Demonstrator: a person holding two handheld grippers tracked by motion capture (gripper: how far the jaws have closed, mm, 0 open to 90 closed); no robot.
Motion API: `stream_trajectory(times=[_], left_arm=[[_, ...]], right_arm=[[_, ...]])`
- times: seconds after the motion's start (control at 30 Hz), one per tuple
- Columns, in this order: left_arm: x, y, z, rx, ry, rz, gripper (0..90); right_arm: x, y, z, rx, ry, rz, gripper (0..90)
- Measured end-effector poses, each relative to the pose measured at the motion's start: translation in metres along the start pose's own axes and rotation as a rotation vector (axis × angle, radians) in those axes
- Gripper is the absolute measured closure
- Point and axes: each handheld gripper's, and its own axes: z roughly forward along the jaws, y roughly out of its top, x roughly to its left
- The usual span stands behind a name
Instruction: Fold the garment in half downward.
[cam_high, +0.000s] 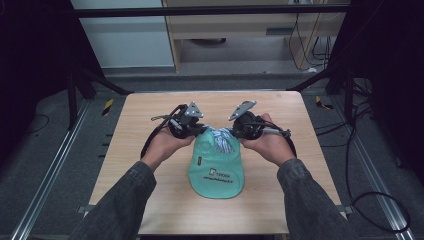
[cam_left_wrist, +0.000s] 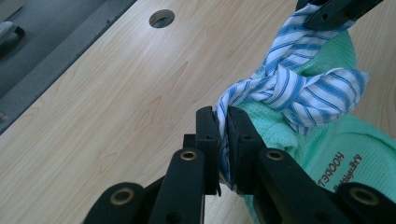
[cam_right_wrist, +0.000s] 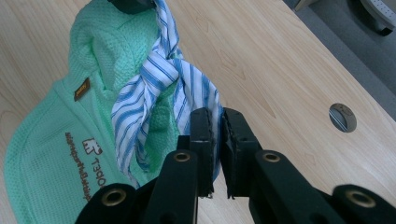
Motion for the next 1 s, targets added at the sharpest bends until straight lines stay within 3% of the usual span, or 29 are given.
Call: stream_trajectory(times=[1.0], left_arm=[[0.0081,0.0033,-0.0012,0.007,0.022,0.008,83.8]], right_arm=[[-0.0044,0.0096,0.0024,-0.009,-0.036,-0.014,83.1]])
